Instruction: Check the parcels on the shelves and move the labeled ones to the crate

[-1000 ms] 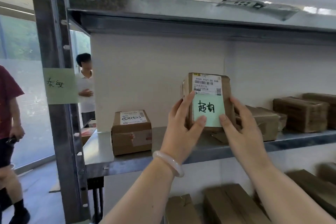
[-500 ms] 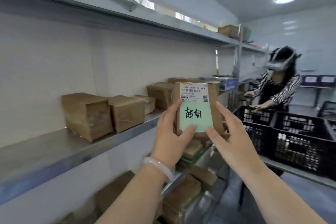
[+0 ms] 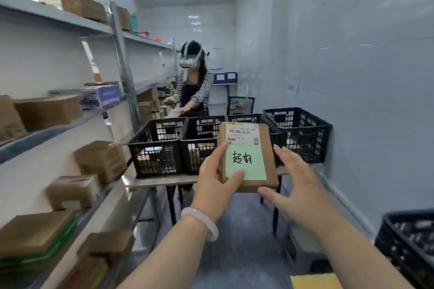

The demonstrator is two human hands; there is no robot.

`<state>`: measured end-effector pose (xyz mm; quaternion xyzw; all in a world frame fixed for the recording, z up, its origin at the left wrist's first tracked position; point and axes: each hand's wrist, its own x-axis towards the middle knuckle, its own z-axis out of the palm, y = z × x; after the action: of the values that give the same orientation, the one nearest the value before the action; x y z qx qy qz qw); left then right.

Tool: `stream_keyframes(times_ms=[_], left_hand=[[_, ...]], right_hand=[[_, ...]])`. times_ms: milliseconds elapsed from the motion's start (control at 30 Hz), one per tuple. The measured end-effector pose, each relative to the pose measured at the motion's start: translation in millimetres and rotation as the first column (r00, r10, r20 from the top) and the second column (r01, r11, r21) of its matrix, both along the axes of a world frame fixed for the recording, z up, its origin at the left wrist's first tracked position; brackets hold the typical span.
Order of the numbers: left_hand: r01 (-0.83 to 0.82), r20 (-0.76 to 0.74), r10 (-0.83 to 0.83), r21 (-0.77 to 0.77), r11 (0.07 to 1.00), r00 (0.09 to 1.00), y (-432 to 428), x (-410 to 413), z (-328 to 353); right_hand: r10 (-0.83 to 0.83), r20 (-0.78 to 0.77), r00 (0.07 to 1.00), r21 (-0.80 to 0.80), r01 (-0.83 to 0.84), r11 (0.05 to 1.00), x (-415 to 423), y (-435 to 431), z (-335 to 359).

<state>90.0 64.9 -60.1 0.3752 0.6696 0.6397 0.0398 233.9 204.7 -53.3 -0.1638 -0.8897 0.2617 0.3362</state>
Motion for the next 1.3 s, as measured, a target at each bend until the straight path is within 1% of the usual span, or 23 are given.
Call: stream_keyframes(times_ms=[100, 200, 300, 400, 467, 567, 667, 800, 933, 1000, 1167, 1300], left_hand=[[0.175, 0.023, -0.174, -0.031, 0.984, 0.984, 70.4, 13.6, -11.1], [0.354, 0.047, -0.352, -0.044, 0.934, 0.935, 133.5, 31.4, -20.8], [0.528, 0.095, -0.522, -0.055, 0.848, 0.848, 185.3, 47.2, -34.5], [0.665, 0.117, -0.655, -0.082, 0.743, 0.746, 226.2, 60.7, -46.1], [0.731, 0.12, -0.721, -0.097, 0.676, 0.683, 250.0, 69.2, -51.9], [0.838, 0.166, -0.821, -0.112, 0.535, 0.546, 280.5, 85.2, -58.5], [0.903, 0.221, -0.877, -0.153, 0.4, 0.426, 303.4, 103.2, -67.9], [0.94, 0.278, -0.902, -0.186, 0.287, 0.331, 329.1, 128.9, -79.0], [0.95, 0.323, -0.904, -0.228, 0.215, 0.282, 353.9, 156.6, -82.4], [0.946, 0.339, -0.896, -0.25, 0.207, 0.286, 365.4, 167.0, -83.5], [0.923, 0.349, -0.885, -0.334, 0.19, 0.308, 400.3, 193.7, -98.8], [0.892, 0.376, -0.866, -0.425, 0.155, 0.329, 426.8, 214.6, -118.6]], right_hand=[[-0.176, 0.059, 0.983, -0.013, 0.177, 0.984, 36.3, 39.9, -20.6], [-0.344, 0.12, 0.931, -0.018, 0.348, 0.937, 68.9, 73.3, -32.4], [-0.522, 0.135, 0.842, -0.038, 0.531, 0.846, 99.0, 94.9, -35.6], [-0.656, 0.159, 0.738, -0.05, 0.669, 0.741, 122.3, 101.1, -41.0], [-0.72, 0.184, 0.669, -0.054, 0.738, 0.673, 131.4, 102.1, -44.5], [-0.807, 0.217, 0.549, -0.078, 0.834, 0.546, 140.1, 99.3, -50.0], [-0.852, 0.252, 0.459, -0.073, 0.887, 0.456, 148.0, 92.7, -61.6], [-0.872, 0.328, 0.365, -0.05, 0.928, 0.369, 167.7, 90.0, -70.1], [-0.893, 0.342, 0.294, -0.037, 0.953, 0.3, 192.5, 102.3, -69.1], [-0.89, 0.362, 0.276, -0.04, 0.959, 0.281, 203.1, 110.4, -70.1], [-0.851, 0.449, 0.271, -0.08, 0.961, 0.264, 235.8, 143.3, -84.4], [-0.818, 0.495, 0.294, -0.11, 0.955, 0.276, 257.9, 176.5, -100.7]])
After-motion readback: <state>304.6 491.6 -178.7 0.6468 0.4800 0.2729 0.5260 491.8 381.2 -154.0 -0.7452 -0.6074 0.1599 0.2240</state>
